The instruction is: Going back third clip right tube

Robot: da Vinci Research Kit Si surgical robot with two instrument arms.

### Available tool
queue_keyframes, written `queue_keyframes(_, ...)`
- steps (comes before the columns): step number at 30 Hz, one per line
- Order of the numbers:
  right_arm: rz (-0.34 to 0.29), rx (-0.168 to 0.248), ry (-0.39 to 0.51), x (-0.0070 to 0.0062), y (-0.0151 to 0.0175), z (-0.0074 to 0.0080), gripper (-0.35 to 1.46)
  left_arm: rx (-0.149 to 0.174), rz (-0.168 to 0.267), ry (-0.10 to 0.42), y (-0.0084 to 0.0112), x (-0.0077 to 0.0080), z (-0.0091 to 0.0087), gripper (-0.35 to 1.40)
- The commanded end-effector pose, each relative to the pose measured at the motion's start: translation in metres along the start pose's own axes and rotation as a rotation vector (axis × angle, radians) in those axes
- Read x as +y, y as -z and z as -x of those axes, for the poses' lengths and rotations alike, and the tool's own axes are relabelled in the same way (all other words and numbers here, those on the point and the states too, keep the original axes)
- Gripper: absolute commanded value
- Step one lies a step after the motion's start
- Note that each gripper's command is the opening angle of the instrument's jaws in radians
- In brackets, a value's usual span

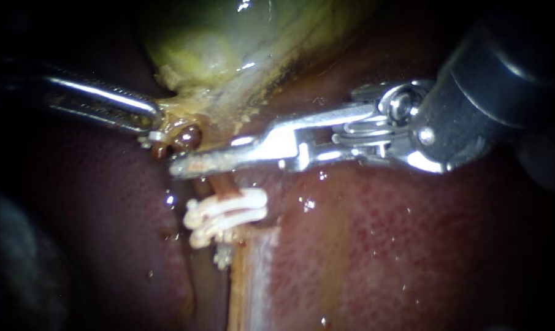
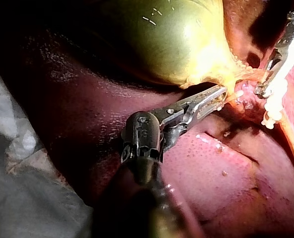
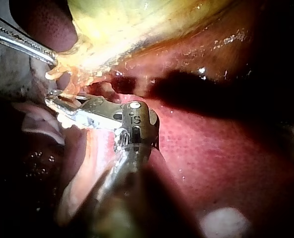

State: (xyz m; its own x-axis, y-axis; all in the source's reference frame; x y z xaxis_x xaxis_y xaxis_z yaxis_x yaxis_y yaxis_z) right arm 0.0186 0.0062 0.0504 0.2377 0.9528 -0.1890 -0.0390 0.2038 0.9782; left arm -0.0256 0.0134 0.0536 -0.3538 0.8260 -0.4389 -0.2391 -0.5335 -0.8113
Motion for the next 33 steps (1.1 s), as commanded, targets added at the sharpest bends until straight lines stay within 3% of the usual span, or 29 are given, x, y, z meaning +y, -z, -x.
queue_keyframes(1, 0.000, -0.001, 0.001, 0.0001, 0.0000, 0.0001, -0.35, 0.000, 0.000, 0.000, 0.0000, 0.0000, 0.0000, -0.35)
queue_keyframes(4, -0.008, -0.021, 0.007, 0.0006, -0.0003, 0.0010, -0.31, 0.000, 0.000, 0.000, 0.0000, 0.0000, 0.0000, -0.35)
queue_keyframes(5, -0.009, -0.023, 0.011, 0.0009, -0.0005, 0.0014, -0.08, 0.000, 0.000, 0.000, 0.0000, -0.0001, 0.0000, -0.35)
queue_keyframes(7, -0.008, -0.026, 0.016, 0.0015, -0.0008, 0.0021, 0.14, 0.000, 0.000, 0.000, 0.0000, -0.0001, 0.0000, -0.35)
queue_keyframes(10, -0.010, -0.028, 0.112, 0.0025, -0.0013, 0.0027, 0.35, 0.000, 0.000, 0.000, 0.0000, -0.0001, 0.0000, -0.35)
queue_keyframes(12, 0.002, -0.007, 0.198, 0.0033, -0.0014, 0.0029, 0.43, 0.000, 0.000, 0.000, 0.0000, -0.0001, 0.0000, -0.35)
queue_keyframes(15, 0.065, 0.061, 0.309, 0.0042, -0.0013, 0.0032, 0.50, 0.000, 0.000, -0.001, 0.0000, -0.0001, 0.0000, -0.35)
queue_keyframes(17, 0.081, 0.075, 0.362, 0.0047, -0.0011, 0.0033, 0.50, 0.000, 0.001, -0.001, 0.0001, -0.0001, 0.0001, -0.35)
queue_keyframes(25, 0.079, 0.066, 0.565, 0.0048, 0.0017, 0.0043, 0.50, -0.001, 0.001, -0.001, 0.0002, -0.0001, 0.0001, -0.35)
queue_keyframes(33, 0.059, 0.051, 0.691, 0.0041, 0.0056, 0.0056, 0.50, -0.001, 0.002, -0.001, 0.0003, -0.0001, 0.0002, -0.35)
